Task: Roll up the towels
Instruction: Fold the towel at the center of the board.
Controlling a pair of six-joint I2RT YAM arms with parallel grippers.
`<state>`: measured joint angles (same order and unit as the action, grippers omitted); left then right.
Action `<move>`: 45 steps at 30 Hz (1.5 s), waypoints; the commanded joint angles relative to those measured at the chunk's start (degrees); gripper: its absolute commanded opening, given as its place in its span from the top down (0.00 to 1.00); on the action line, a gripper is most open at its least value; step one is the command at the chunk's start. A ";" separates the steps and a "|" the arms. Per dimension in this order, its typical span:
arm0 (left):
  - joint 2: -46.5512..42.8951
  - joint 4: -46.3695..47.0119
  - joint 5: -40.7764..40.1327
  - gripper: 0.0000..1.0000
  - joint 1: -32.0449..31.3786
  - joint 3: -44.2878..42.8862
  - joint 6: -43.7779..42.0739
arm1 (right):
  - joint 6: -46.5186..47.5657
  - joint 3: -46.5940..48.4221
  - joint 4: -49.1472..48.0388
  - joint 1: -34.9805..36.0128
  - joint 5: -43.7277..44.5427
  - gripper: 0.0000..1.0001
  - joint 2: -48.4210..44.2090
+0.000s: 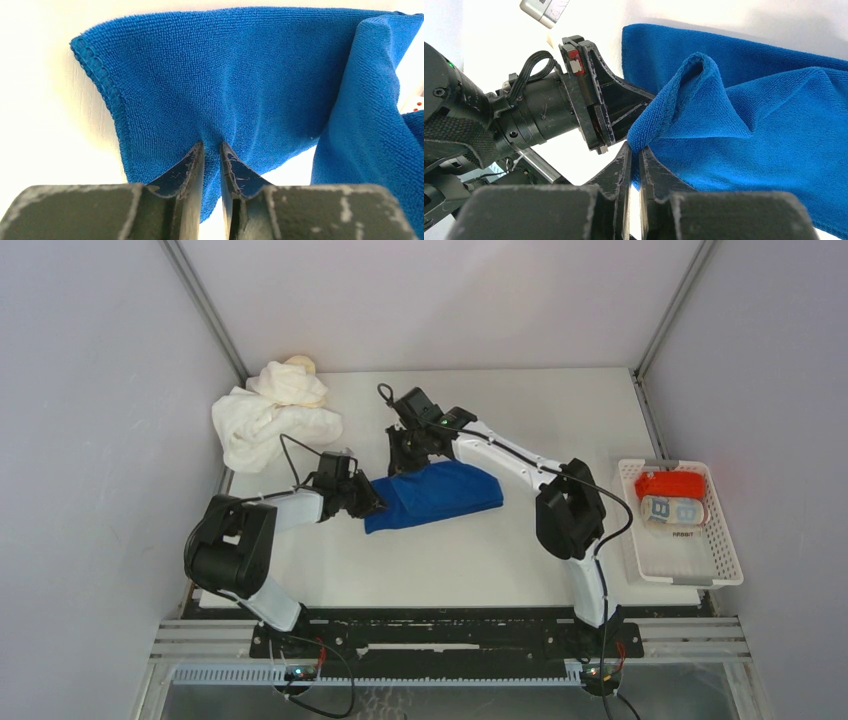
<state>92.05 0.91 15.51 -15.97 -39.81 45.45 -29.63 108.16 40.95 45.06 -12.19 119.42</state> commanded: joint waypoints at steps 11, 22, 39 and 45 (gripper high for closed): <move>-2.01 -5.48 -3.71 0.75 -0.86 0.66 -1.43 | -4.26 1.92 -6.44 1.11 -2.07 0.93 4.71; -5.46 -6.25 -5.95 0.64 -0.97 2.16 0.09 | -7.62 -0.08 -12.35 1.08 -6.95 0.86 6.65; -29.86 -21.35 -19.54 0.38 -0.28 7.57 2.97 | -1.05 -6.96 -15.46 -0.25 -11.54 0.52 -3.11; -33.79 -24.13 -16.68 0.31 -0.87 4.04 1.08 | 1.85 -22.21 -20.50 -6.49 -9.83 0.51 -13.91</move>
<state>59.77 -21.02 -1.91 -16.47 -32.84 47.42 -31.20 92.38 26.59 43.22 -23.07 114.45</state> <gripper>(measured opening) 0.683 0.484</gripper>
